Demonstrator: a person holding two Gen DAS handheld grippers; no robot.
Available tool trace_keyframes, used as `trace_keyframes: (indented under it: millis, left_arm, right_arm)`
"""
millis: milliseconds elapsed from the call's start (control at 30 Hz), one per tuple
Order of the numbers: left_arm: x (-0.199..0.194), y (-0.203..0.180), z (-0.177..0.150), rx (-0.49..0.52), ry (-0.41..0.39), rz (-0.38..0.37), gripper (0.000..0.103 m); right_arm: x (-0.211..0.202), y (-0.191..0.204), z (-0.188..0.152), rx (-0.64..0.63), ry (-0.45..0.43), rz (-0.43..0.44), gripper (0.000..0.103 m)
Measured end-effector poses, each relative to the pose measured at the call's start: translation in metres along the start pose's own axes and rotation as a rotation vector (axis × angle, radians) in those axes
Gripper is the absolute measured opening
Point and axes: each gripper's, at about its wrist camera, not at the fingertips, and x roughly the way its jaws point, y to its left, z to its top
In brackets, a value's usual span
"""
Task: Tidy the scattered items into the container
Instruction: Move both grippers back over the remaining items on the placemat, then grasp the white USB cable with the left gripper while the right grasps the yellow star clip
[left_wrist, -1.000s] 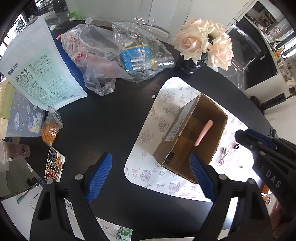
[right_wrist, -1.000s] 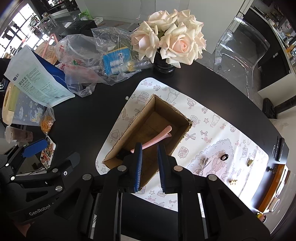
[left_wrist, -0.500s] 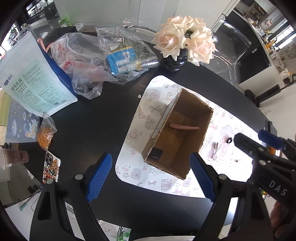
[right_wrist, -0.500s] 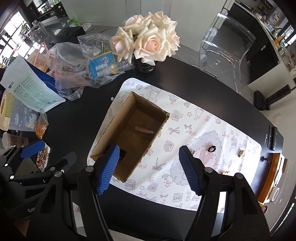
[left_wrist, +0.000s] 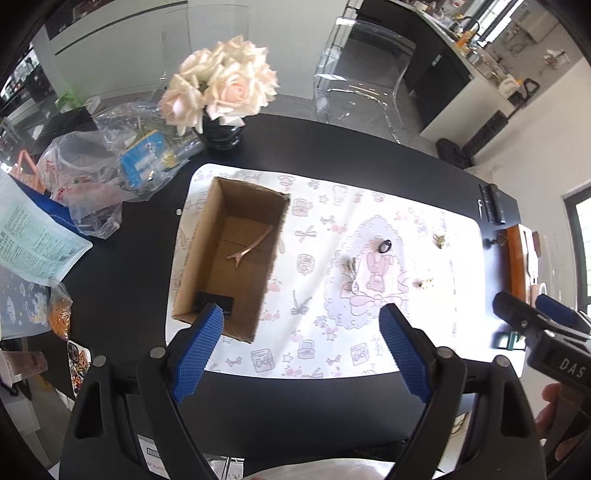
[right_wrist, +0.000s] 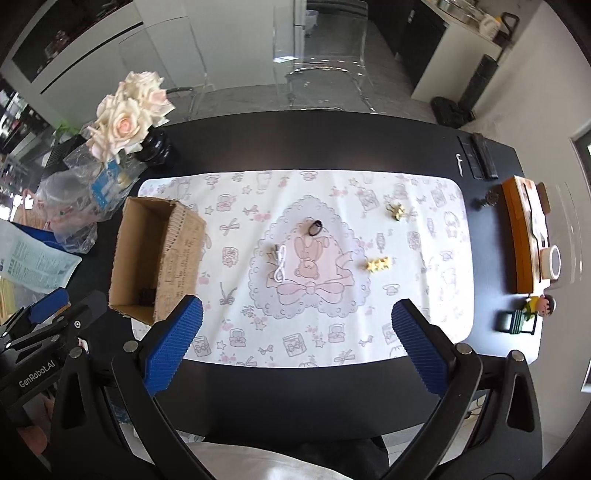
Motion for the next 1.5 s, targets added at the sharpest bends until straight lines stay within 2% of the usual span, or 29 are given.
trace_keyframes:
  millis: [133, 267, 600, 933, 1133, 1433, 1500]
  left_arm:
    - [0.0, -0.041, -0.011, 0.036, 0.004, -0.021, 0.094]
    - [0.007, -0.07, -0.02, 0.038, 0.009, -0.012, 0.096]
    - [0.032, -0.128, -0.032, 0.04, 0.023, 0.012, 0.096]
    - [0.098, -0.144, -0.03, 0.048, 0.067, 0.058, 0.096]
    - [0.154, -0.148, -0.025, 0.07, 0.072, 0.064, 0.096]
    - [0.253, -0.132, -0.021, 0.062, 0.115, 0.06, 0.096]
    - [0.267, -0.13, -0.022, 0.06, 0.104, 0.067, 0.096]
  right_arm:
    - [-0.011, -0.054, -0.014, 0.051, -0.005, -0.026, 0.103]
    - [-0.017, -0.096, -0.026, 0.072, -0.009, -0.032, 0.103]
    - [0.004, -0.154, -0.027, 0.049, -0.006, -0.016, 0.103]
    - [0.076, -0.167, -0.016, 0.001, 0.055, 0.044, 0.103]
    - [0.138, -0.171, -0.009, -0.009, 0.096, 0.071, 0.103]
    - [0.237, -0.173, -0.004, -0.019, 0.147, 0.083, 0.103]
    - [0.255, -0.173, -0.004, -0.015, 0.156, 0.089, 0.103]
